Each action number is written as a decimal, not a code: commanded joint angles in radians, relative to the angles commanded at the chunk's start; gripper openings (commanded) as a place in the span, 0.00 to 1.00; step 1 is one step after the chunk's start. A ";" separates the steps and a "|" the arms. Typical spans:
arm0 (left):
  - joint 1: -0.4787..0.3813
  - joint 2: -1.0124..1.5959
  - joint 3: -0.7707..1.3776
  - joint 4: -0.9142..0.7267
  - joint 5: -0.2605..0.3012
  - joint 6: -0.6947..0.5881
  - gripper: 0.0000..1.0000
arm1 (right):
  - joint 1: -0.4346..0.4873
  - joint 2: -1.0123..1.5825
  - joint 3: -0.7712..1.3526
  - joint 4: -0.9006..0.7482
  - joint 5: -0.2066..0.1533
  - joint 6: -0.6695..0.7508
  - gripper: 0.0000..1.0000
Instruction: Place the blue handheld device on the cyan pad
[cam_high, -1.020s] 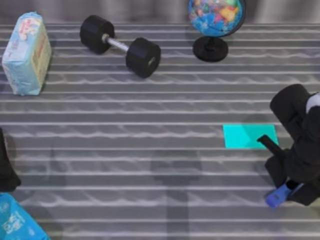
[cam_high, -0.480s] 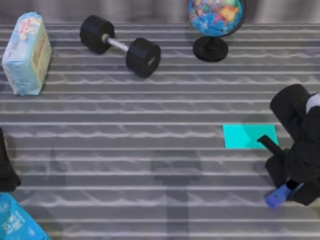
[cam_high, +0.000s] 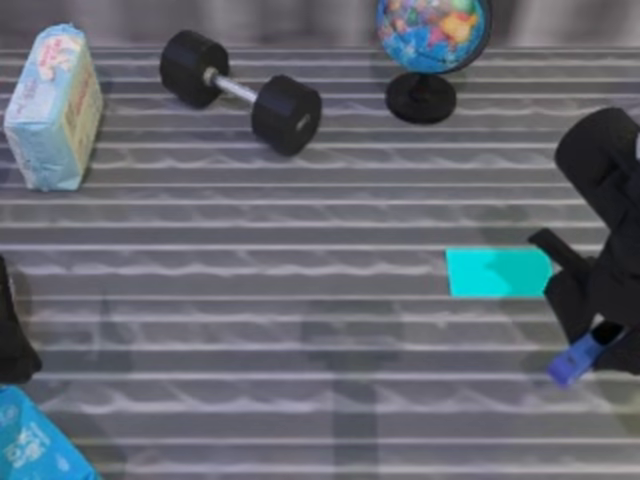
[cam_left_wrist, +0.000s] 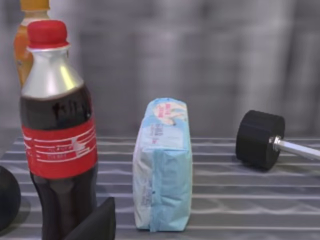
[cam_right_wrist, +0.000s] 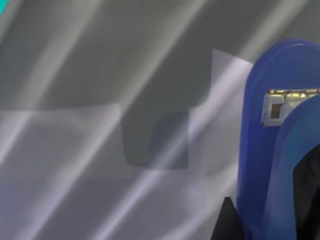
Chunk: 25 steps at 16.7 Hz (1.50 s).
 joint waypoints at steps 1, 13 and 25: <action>0.000 0.000 0.000 0.000 0.000 0.000 1.00 | 0.002 -0.022 0.025 -0.046 0.000 -0.002 0.00; 0.000 0.000 0.000 0.000 0.000 0.000 1.00 | -0.001 0.030 0.188 -0.171 -0.001 0.097 0.00; 0.000 0.000 0.000 0.000 0.000 0.000 1.00 | -0.011 0.486 0.889 -0.403 -0.005 0.602 0.00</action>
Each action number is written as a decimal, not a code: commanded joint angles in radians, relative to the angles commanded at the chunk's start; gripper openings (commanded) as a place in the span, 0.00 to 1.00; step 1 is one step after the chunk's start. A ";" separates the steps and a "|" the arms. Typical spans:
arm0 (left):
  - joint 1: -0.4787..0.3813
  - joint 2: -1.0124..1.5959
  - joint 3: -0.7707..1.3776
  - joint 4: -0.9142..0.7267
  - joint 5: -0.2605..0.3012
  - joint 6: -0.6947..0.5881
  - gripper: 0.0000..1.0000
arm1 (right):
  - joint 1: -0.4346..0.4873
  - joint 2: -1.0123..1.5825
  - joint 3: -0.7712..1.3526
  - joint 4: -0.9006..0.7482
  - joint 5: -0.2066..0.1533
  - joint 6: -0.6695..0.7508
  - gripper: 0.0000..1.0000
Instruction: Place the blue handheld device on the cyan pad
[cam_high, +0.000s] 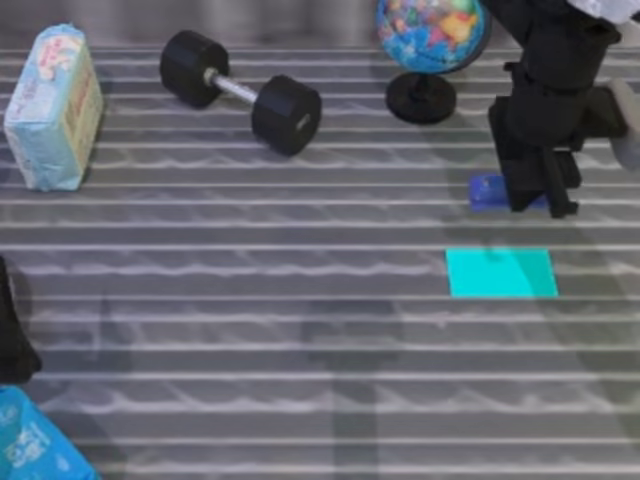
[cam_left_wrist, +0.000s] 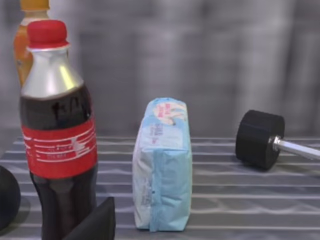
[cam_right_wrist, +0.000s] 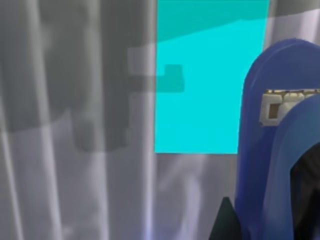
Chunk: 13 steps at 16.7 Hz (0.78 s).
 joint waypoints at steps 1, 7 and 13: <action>0.000 0.000 0.000 0.000 0.000 0.000 1.00 | 0.000 0.007 0.009 -0.003 0.000 0.008 0.00; 0.000 0.000 0.000 0.000 0.000 0.000 1.00 | 0.004 0.006 -0.008 0.017 0.000 0.009 0.00; 0.000 0.000 0.000 0.000 0.000 0.000 1.00 | -0.002 0.053 -0.197 0.259 0.000 0.010 0.00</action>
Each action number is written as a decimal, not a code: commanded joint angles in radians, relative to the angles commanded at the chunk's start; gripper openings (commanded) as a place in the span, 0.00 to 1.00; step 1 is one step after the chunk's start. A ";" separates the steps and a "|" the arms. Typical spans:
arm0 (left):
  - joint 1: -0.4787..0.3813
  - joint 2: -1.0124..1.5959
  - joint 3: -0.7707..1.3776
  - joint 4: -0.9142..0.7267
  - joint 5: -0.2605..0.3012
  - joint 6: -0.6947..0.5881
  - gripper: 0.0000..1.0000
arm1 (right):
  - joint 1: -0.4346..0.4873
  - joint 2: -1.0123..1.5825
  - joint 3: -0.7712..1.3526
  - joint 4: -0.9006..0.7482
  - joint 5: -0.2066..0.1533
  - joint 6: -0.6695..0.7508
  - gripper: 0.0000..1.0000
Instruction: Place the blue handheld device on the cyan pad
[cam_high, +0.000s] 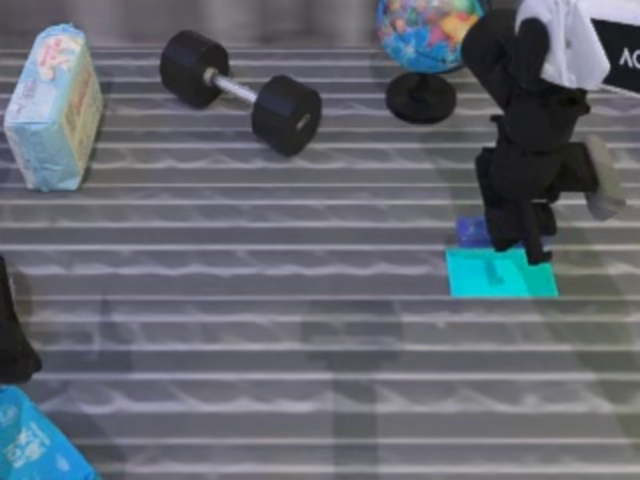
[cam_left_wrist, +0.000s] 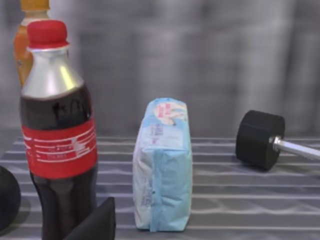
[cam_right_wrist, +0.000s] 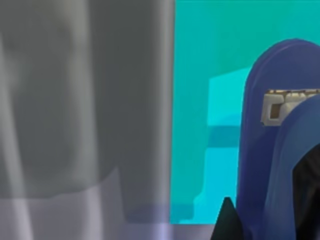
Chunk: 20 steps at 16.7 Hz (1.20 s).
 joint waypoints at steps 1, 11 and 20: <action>0.000 0.000 0.000 0.000 0.000 0.000 1.00 | 0.000 0.008 -0.033 0.040 0.000 -0.001 0.00; 0.000 0.000 0.000 0.000 0.000 0.000 1.00 | 0.001 0.023 -0.085 0.097 0.000 -0.001 0.30; 0.000 0.000 0.000 0.000 0.000 0.000 1.00 | 0.001 0.023 -0.085 0.097 0.000 -0.001 0.98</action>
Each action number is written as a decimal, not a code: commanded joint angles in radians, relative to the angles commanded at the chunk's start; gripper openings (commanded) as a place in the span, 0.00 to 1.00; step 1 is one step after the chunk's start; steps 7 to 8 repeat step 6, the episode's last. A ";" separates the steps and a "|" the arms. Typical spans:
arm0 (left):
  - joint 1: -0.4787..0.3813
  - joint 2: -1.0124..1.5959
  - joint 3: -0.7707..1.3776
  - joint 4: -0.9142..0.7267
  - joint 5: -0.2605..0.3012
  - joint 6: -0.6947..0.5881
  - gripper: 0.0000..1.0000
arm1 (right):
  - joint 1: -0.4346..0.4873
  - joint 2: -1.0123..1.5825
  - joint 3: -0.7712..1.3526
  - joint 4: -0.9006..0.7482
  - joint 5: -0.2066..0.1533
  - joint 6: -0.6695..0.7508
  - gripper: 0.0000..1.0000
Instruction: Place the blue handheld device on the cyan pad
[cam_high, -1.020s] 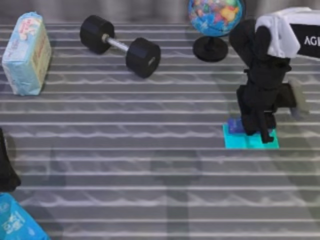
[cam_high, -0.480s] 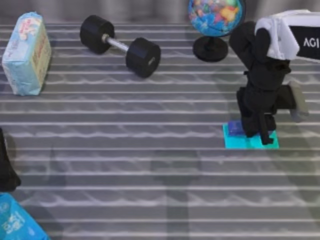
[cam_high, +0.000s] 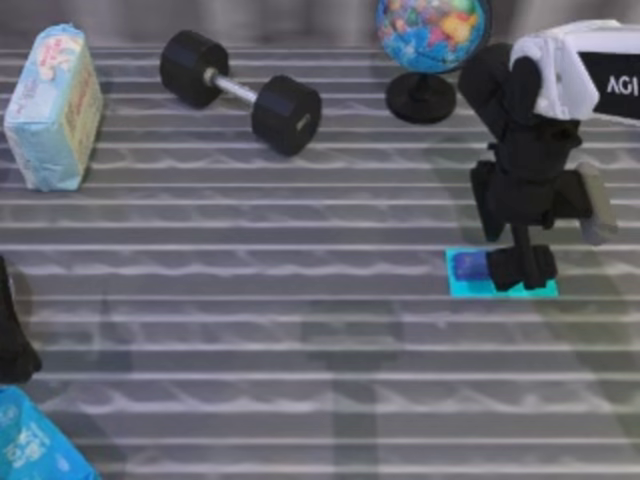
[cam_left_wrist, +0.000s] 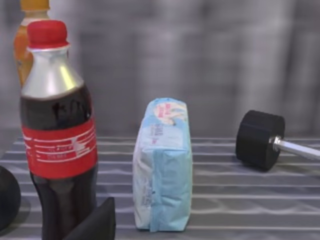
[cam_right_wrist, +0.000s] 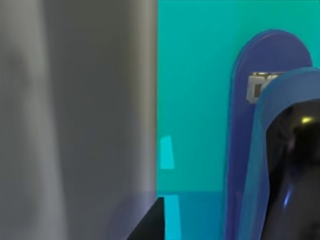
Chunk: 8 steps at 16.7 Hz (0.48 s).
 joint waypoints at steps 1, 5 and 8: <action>0.000 0.000 0.000 0.000 0.000 0.000 1.00 | 0.000 0.000 0.000 0.000 0.000 0.000 1.00; 0.000 0.000 0.000 0.000 0.000 0.000 1.00 | 0.000 0.000 0.000 0.000 0.000 0.000 1.00; 0.000 0.000 0.000 0.000 0.000 0.000 1.00 | 0.000 0.000 0.000 0.000 0.000 0.000 1.00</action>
